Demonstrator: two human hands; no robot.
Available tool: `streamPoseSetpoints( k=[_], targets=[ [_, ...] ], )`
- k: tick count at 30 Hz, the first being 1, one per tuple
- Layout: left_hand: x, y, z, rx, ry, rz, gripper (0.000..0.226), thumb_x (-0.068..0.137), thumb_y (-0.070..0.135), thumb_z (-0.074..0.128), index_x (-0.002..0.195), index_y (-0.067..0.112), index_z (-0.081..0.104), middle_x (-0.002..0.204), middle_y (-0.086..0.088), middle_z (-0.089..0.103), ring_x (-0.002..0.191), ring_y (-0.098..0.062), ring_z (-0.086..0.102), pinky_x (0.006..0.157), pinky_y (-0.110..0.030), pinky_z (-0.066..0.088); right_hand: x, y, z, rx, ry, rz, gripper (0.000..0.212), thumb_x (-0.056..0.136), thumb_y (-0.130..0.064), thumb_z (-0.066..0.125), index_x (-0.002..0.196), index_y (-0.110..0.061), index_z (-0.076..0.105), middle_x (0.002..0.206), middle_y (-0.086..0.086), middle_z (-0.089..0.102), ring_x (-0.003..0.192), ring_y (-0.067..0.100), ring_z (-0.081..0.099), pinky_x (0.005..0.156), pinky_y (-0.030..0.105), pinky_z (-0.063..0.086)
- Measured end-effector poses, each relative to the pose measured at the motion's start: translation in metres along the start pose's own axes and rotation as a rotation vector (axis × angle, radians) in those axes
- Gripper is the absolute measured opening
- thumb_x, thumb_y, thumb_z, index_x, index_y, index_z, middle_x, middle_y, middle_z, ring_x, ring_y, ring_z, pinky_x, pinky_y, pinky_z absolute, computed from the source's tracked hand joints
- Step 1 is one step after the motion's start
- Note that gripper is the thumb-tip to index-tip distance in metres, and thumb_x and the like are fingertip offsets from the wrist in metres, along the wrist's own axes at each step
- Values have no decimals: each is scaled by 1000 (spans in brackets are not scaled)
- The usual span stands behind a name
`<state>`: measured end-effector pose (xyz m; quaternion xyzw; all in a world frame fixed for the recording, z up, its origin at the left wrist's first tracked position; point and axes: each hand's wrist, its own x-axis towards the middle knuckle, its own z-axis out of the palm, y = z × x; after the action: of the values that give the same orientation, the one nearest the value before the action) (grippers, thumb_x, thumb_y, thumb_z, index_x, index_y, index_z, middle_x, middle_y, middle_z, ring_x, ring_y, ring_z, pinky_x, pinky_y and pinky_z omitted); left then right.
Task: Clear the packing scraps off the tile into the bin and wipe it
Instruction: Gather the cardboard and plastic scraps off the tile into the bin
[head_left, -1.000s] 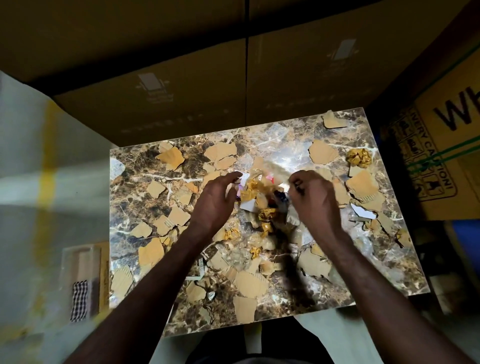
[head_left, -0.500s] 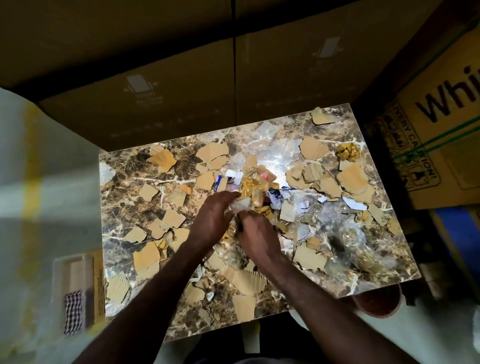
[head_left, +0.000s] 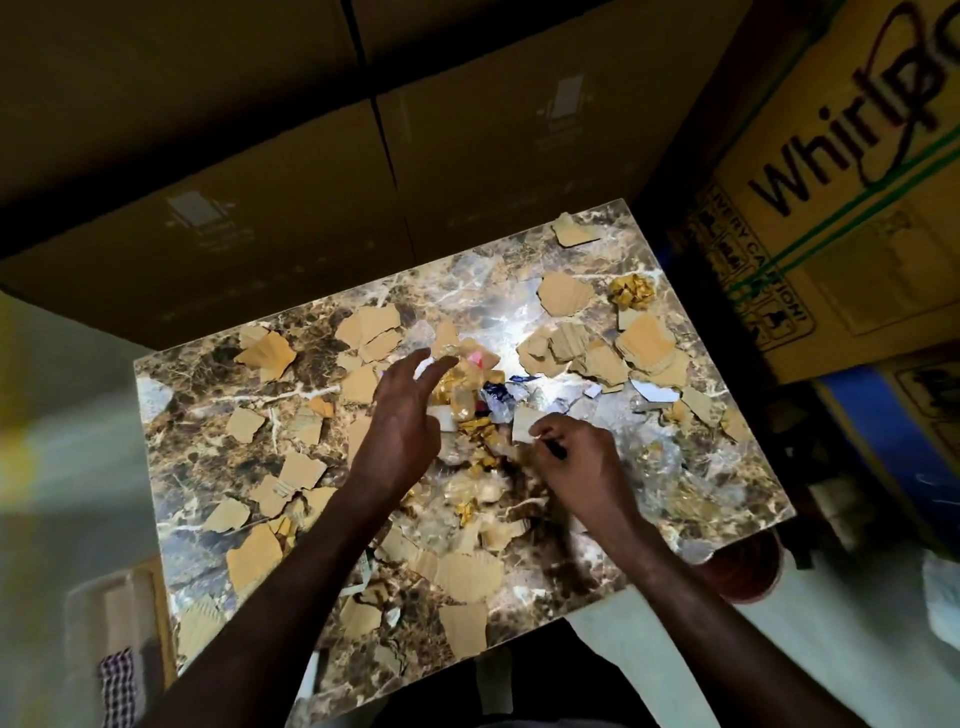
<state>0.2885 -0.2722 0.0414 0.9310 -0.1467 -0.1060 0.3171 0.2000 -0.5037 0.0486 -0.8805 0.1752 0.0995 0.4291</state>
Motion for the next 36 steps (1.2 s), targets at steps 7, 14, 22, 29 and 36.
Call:
streamPoseSetpoints(
  k=[7,14,22,29,36],
  targets=[
    [48,66,26,-134,-63,59,59,101,1,59,152,31,53,160,3,49,149,-17,42,124,-42,39,58,49,-57,-44,214,103,21,95,-6,69,108,-19,77,94,-5,76,79,14,71,73,25,55],
    [69,98,45,-102,-114,124,52,103,8,63,150,30,57,153,1,59,143,-18,51,119,-40,43,167,69,-105,-240,297,69,47,93,-8,70,139,-20,65,136,10,64,119,32,66,98,41,56],
    [60,78,33,-170,-36,-70,49,106,3,54,142,35,65,148,12,63,129,-2,58,108,-28,50,240,77,-105,-469,123,52,67,90,-17,75,152,-27,51,134,21,62,126,42,61,101,48,56],
    [54,29,-4,-247,136,-239,45,107,4,51,138,34,68,131,16,72,117,-2,68,95,-32,61,229,66,-95,-571,202,18,47,91,-29,78,135,-21,64,116,21,71,111,44,68,90,49,60],
    [41,-7,-14,-342,187,-320,41,105,5,56,131,33,71,124,15,75,113,-11,74,94,-48,64,177,-2,-75,-424,177,-27,53,92,-22,75,141,-22,53,121,19,71,112,43,67,77,40,48]
  ],
)
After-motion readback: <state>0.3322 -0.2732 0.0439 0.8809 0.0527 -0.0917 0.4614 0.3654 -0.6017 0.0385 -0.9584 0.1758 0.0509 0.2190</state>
